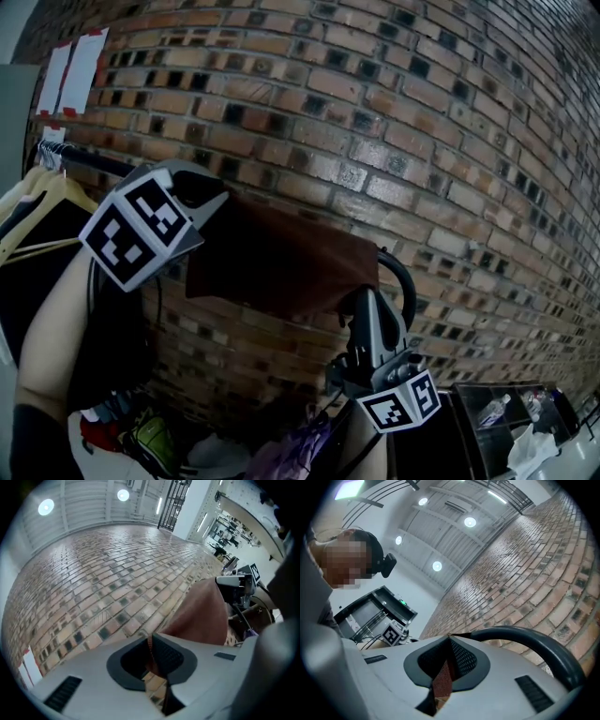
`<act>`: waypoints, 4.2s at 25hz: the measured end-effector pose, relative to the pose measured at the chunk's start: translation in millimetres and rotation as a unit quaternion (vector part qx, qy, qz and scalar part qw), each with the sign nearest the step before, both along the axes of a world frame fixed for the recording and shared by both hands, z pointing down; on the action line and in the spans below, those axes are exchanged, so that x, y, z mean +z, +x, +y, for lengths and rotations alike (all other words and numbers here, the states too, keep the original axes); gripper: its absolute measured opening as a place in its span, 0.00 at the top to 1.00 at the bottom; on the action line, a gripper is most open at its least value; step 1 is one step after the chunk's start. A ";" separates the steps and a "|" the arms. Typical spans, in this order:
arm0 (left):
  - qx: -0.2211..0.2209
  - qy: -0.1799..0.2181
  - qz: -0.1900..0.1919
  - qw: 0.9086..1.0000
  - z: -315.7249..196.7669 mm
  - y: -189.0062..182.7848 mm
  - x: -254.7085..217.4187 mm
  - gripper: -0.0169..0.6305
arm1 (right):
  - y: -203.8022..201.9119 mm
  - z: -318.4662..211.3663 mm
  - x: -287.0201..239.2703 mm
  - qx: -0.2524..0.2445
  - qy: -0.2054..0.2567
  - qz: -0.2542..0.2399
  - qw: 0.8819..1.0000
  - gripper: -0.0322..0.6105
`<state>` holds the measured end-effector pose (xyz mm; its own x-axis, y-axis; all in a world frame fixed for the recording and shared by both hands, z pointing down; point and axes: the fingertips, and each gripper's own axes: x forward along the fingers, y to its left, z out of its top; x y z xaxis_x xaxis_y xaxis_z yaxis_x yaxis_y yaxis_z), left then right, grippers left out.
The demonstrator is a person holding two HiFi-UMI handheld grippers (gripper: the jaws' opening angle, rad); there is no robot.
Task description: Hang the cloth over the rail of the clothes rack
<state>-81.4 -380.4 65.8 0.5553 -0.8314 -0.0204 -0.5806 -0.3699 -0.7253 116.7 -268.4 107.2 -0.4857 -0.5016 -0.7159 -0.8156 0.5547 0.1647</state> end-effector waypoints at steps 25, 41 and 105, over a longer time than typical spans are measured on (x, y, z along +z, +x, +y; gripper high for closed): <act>0.161 -0.259 0.351 0.885 -26.8 -84.9 -23.1 0.88 | -7.1 -7.8 -5.7 -0.034 0.005 -0.003 0.999 0.93; 0.120 -0.043 0.326 0.937 -35.4 -110.8 59.5 0.76 | 0.4 -15.2 11.0 -0.024 -0.008 -0.038 0.999 0.93; 0.163 -0.142 0.450 0.866 76.2 -42.7 314.2 0.95 | -45.3 42.9 217.5 0.086 -0.122 -0.040 0.988 0.94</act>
<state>-124.1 -304.2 380.0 0.6265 -0.6764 -0.3873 -0.6949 -0.7098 0.1154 71.4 -225.5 324.6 -0.3258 -0.7335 -0.5965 -0.9058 0.4229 -0.0252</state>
